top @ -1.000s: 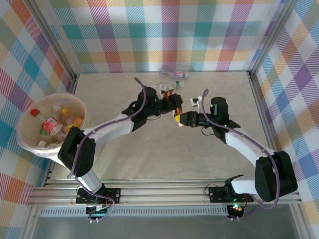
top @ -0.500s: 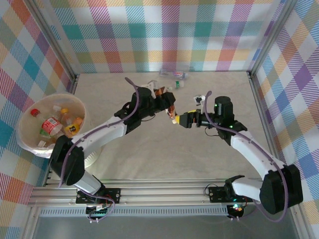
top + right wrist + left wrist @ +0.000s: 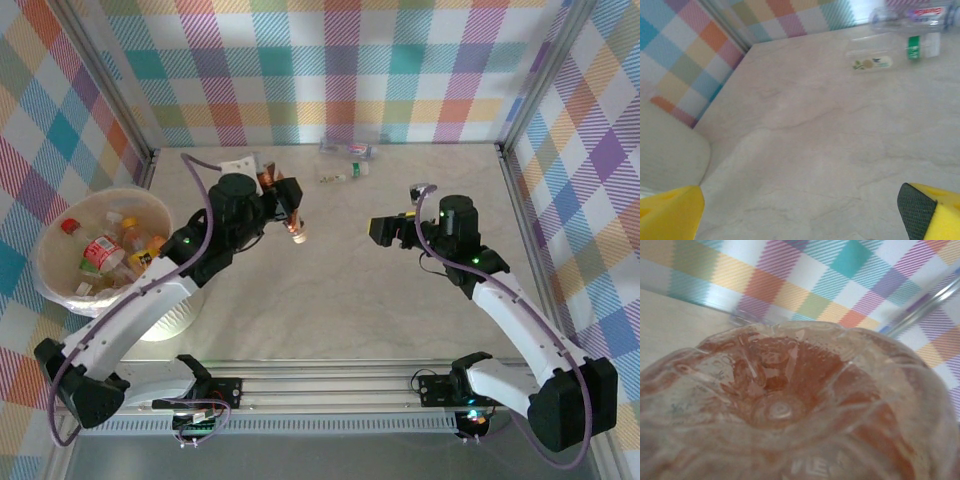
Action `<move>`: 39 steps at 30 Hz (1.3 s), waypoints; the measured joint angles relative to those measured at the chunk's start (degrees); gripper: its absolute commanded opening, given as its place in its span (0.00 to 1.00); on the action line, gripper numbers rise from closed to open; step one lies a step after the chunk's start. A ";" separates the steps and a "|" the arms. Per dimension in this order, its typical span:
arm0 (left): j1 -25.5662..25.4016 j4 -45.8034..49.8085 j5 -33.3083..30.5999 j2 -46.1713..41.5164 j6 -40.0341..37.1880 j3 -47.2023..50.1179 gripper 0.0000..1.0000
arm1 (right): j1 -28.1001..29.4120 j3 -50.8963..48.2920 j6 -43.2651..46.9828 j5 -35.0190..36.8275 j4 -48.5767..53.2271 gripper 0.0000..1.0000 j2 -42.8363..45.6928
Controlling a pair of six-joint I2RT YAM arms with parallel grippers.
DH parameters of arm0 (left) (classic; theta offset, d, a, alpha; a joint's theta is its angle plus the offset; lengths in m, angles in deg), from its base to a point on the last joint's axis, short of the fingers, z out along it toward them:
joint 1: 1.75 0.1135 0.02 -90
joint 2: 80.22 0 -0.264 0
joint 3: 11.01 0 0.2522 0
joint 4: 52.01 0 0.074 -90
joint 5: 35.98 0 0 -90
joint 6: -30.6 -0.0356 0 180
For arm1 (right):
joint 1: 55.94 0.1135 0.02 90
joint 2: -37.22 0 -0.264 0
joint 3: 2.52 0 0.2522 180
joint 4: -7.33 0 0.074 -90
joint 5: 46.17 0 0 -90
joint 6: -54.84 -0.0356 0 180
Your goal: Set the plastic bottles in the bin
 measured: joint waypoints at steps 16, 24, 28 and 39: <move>7.80 30.53 -31.28 -5.73 -10.34 -19.21 0.44 | 0.00 0.37 -1.51 6.47 1.27 1.00 -5.38; 22.14 37.16 -35.28 -8.20 -11.67 -20.02 0.44 | 0.00 0.59 -1.55 6.54 2.03 1.00 -6.14; 28.89 38.66 -34.23 -8.85 -11.74 -19.08 0.44 | 0.00 0.59 -1.55 6.69 2.10 1.00 -6.16; 48.74 39.15 -8.87 -5.66 -10.21 -12.94 0.65 | 0.00 0.59 -1.51 6.91 2.86 1.00 -6.16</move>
